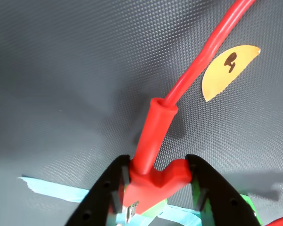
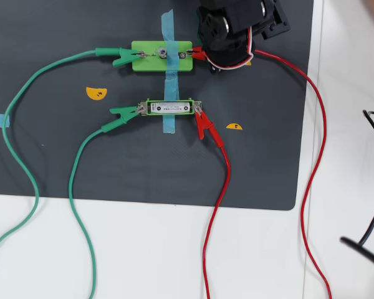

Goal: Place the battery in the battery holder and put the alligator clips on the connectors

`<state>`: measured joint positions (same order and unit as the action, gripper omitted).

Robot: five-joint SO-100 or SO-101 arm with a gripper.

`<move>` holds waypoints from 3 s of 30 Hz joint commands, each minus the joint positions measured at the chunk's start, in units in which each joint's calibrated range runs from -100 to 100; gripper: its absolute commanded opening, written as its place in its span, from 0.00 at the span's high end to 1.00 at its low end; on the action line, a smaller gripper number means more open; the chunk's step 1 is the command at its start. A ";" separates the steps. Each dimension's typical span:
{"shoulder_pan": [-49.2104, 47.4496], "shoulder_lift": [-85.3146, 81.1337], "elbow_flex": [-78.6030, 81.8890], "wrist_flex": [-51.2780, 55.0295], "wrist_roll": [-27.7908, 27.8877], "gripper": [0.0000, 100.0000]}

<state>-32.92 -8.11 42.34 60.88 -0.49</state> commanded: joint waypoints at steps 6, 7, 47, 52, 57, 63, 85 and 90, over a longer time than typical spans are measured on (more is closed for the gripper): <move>2.89 -0.95 -0.41 0.28 0.31 0.99; 2.89 -0.95 -0.41 0.28 0.31 0.99; 1.78 -1.12 -0.06 5.78 -2.87 0.71; -0.34 -4.36 0.21 7.58 -2.87 0.66; -0.44 -13.80 4.59 7.58 -2.87 0.64; -0.14 -25.28 8.19 7.50 -2.87 0.64; 16.21 -71.73 34.77 -11.93 3.59 0.64; 16.92 -80.58 45.03 -18.12 3.59 0.65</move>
<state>-17.25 -84.29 83.39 46.20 2.97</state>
